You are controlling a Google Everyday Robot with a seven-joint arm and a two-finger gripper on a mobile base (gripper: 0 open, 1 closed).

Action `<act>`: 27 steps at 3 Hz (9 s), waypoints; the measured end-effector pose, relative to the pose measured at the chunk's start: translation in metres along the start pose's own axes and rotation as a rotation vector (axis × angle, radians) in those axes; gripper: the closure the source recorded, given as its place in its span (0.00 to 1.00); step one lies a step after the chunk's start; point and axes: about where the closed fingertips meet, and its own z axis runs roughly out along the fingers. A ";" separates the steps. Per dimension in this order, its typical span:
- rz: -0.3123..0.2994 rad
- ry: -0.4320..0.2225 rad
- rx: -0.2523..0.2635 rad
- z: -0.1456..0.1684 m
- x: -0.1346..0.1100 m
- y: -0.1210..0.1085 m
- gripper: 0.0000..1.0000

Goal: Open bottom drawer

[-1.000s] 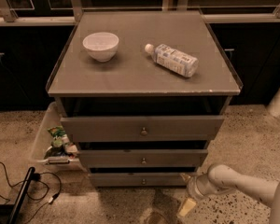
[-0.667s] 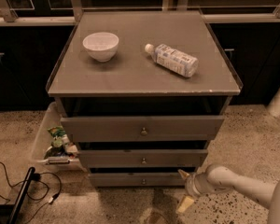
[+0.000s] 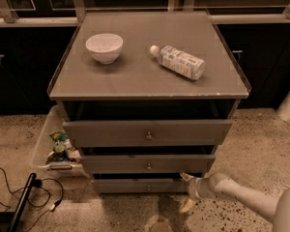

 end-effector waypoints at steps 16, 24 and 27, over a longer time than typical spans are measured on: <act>-0.071 -0.037 -0.055 0.083 0.055 -0.002 0.65; -0.035 -0.097 -0.066 0.064 0.065 0.040 0.38; -0.045 -0.089 -0.066 0.036 0.065 0.069 0.81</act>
Offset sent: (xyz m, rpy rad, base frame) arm 0.0179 -0.0124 -0.0717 -0.1463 -0.1315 0.0971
